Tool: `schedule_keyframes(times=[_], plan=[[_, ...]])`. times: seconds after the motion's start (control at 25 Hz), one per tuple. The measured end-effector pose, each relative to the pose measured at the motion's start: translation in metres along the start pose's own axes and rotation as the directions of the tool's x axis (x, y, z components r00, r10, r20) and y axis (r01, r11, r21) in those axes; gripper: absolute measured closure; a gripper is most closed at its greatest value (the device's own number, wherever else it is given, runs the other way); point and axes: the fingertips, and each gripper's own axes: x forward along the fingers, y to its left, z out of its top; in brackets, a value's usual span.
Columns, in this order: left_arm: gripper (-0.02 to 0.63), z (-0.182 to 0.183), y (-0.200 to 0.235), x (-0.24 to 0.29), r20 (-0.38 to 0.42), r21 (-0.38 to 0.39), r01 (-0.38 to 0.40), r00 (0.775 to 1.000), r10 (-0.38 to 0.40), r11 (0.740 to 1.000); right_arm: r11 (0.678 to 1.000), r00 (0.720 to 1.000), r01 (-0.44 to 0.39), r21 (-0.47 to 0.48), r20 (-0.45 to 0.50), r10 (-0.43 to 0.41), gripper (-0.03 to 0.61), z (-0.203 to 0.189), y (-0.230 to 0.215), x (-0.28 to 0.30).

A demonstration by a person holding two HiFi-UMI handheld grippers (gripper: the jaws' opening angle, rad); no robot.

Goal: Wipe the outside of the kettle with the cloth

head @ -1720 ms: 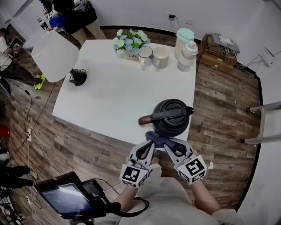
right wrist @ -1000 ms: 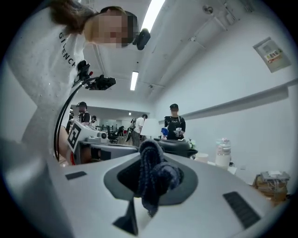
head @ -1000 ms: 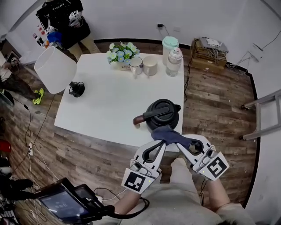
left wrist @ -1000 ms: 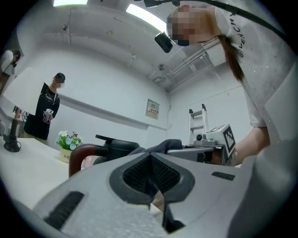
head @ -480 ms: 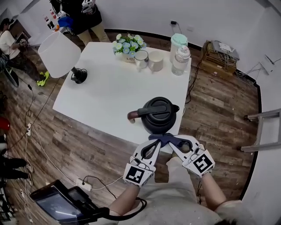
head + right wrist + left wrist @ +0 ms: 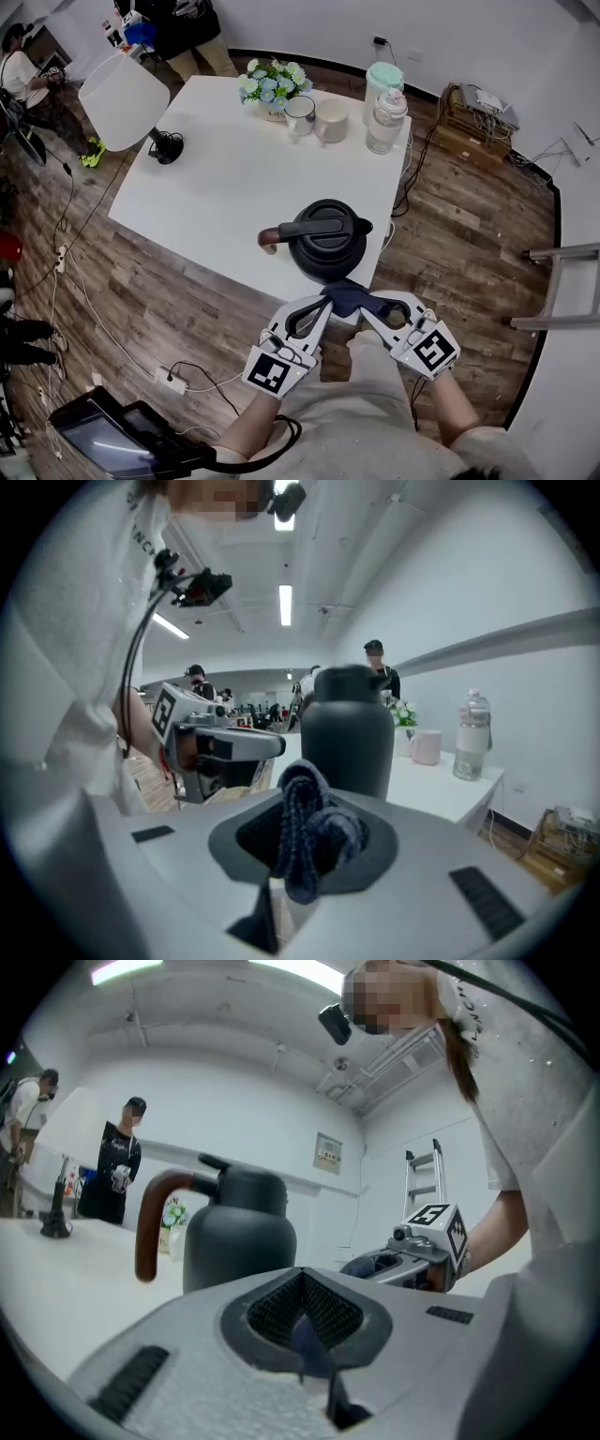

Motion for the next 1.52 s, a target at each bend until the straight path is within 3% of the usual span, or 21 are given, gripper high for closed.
schedule_keyframes(times=[0.16, 0.36, 0.56, 0.72, 1.04, 1.16, 1.28, 1.36, 1.52], plan=[[0.607, 0.036, 0.011, -0.016, 0.039, 0.070, -0.116, 0.993, 0.113, 0.991, 0.998, 0.987, -0.055, -0.009, 0.150, 0.055, 0.515, 0.063, -0.003, -0.038], [0.607, 0.067, 0.037, -0.032, 0.110, 0.100, -0.285, 0.955, 0.274, 0.953, 0.997, 0.946, -0.072, -0.021, 0.315, 0.075, 0.515, 0.115, -0.035, -0.044], [0.607, 0.071, 0.053, -0.033, 0.134, 0.106, -0.385, 0.919, 0.370, 0.917, 0.994, 0.970, -0.012, 0.109, 0.241, -0.014, 0.515, 0.076, -0.081, -0.018], [0.607, 0.066, 0.058, -0.029, 0.142, 0.106, -0.452, 0.889, 0.436, 0.886, 0.966, 0.975, -0.014, 0.256, 0.219, -0.044, 0.515, 0.042, -0.093, -0.010], [0.607, 0.048, 0.064, -0.024, 0.109, 0.110, -0.510, 0.859, 0.500, 0.853, 0.959, 0.998, 0.025, 0.282, 0.045, -0.039, 0.515, -0.023, -0.108, 0.007], [0.607, 0.051, 0.069, -0.024, 0.123, 0.113, -0.531, 0.846, 0.518, 0.840, 0.967, 0.998, 0.057, 0.246, -0.048, -0.047, 0.515, -0.041, -0.113, 0.011], [0.607, 0.054, 0.075, -0.024, 0.148, 0.135, -0.544, 0.837, 0.526, 0.828, 0.990, 0.992, 0.071, 0.124, -0.117, -0.056, 0.515, -0.042, -0.121, 0.010], [0.607, 0.055, 0.078, -0.024, 0.157, 0.139, -0.547, 0.835, 0.527, 0.825, 0.997, 0.994, 0.060, 0.058, -0.090, -0.055, 0.515, -0.024, -0.126, 0.005], [0.607, 0.055, 0.087, -0.025, 0.177, 0.107, -0.557, 0.826, 0.535, 0.824, 0.998, 0.997, 0.054, -0.028, 0.051, -0.053, 0.515, 0.038, -0.144, -0.005]])
